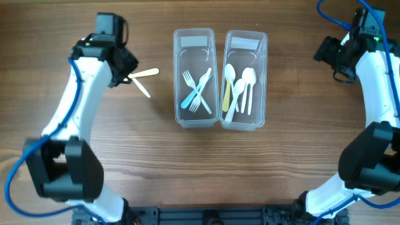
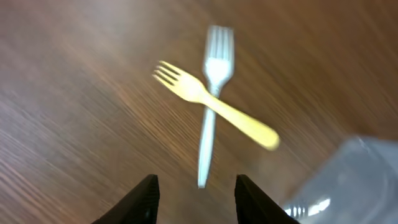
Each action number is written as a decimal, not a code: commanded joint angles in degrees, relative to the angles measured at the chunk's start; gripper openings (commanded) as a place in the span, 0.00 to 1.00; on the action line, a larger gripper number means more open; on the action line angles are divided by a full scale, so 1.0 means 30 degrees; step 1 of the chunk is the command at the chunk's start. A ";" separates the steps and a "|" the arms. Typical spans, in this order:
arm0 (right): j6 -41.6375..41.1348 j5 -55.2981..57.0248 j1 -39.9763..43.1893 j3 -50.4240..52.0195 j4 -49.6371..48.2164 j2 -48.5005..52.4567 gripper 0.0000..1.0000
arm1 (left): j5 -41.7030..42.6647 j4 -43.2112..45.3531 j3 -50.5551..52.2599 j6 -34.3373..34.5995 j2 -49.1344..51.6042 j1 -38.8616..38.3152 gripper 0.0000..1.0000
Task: Pack container
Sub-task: 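Grasp the yellow fork together with a white fork, left gripper, then lower the yellow and white forks into the left container, release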
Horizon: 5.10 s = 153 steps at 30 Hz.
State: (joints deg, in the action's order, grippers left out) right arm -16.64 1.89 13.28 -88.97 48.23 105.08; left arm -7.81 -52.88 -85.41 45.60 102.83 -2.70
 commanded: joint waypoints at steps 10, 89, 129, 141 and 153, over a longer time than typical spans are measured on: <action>-0.0087 -0.0670 -0.0080 0.0182 -0.0007 0.0335 0.82 | 0.3002 0.3920 0.0226 0.7155 0.2973 0.0998 0.27; -0.0146 -0.0663 -0.0080 0.0182 0.0678 0.0335 0.78 | 0.6105 0.5938 0.0211 1.3180 0.7198 0.1494 0.04; -0.0175 -0.0663 -0.0080 0.0182 0.0627 0.0335 0.77 | 0.3650 0.4102 -0.0306 -0.7745 -0.0219 -0.2120 0.04; -0.0153 -0.0656 -0.0080 0.0182 0.0539 0.0335 0.78 | 0.3220 0.1479 -0.0299 -1.1154 -0.1705 -0.6892 0.04; -0.0153 -0.0656 -0.0080 0.0182 0.0364 0.0335 0.78 | 0.1413 0.1683 -0.1231 -0.6980 -0.2033 -0.4830 0.51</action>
State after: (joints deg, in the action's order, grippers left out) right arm -16.67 0.40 13.28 -88.97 49.25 105.08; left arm 0.23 -48.12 -86.70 15.33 98.45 -22.35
